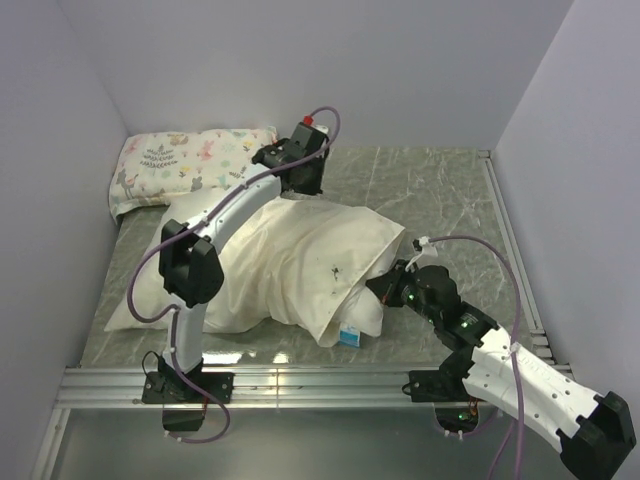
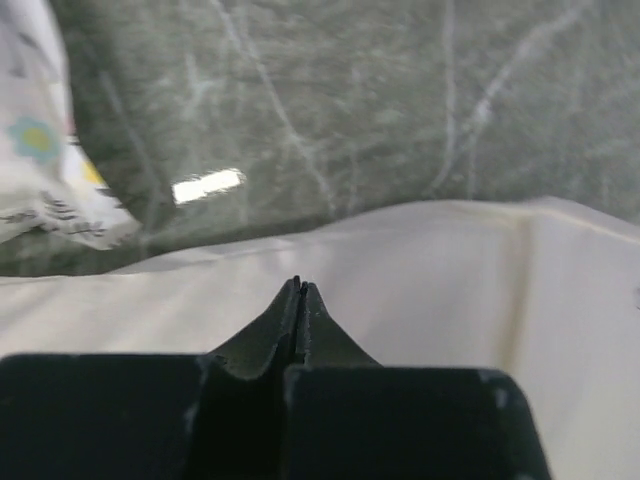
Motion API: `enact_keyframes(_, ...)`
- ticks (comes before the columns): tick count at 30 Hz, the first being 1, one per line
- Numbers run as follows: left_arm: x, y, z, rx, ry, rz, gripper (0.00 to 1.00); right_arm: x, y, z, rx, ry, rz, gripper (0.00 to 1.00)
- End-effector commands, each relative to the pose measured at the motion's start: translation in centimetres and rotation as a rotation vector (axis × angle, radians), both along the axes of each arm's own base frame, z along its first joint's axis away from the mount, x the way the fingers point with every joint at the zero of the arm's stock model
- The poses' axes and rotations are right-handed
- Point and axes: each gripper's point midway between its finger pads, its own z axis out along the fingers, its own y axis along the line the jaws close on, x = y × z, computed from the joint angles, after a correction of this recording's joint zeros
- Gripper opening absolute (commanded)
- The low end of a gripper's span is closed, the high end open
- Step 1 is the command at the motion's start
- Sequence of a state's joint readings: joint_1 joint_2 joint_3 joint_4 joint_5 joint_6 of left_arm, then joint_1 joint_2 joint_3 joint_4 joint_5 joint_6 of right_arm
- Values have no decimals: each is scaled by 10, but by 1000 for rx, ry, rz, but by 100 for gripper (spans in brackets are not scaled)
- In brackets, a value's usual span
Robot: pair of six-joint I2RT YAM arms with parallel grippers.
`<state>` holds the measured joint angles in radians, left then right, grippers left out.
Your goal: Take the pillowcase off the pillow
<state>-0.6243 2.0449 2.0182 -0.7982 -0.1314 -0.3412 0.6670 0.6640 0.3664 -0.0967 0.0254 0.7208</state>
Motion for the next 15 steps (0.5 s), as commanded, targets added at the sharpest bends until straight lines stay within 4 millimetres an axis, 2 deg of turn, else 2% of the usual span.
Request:
enact_keyframes(1, 22, 30, 30, -38, -66, 114, 0, 9, -13, 9, -53, -33, -58, 0)
enact_keyframes(2, 22, 29, 32, -60, -62, 94, 2, 8, -14, 7, -52, -29, -57, 0)
enact_keyframes(3, 20, 23, 34, -90, -53, 62, 11, 7, -13, 4, -50, -26, -52, 0)
enact_keyframes(4, 16, 7, 50, -155, -81, -21, 43, 7, -11, 4, -43, -30, -45, 0)
enact_keyframes(5, 7, -1, 49, -173, -72, -65, 62, 7, -11, -4, -52, -13, -45, 0)
enact_keyframes(7, -4, -19, 49, -169, -71, -131, 84, 6, -9, -12, -53, 7, -36, 0)
enact_keyframes(8, -14, -29, 51, -160, -58, -167, 85, 6, -8, -18, -54, 18, -35, 0)
enact_keyframes(10, -14, -38, 39, -112, -40, -195, 87, 6, -5, -21, -35, 24, -30, 0)
enact_keyframes(15, -31, -50, 10, -50, 36, -249, 86, 4, -5, -32, -43, 42, -30, 0)
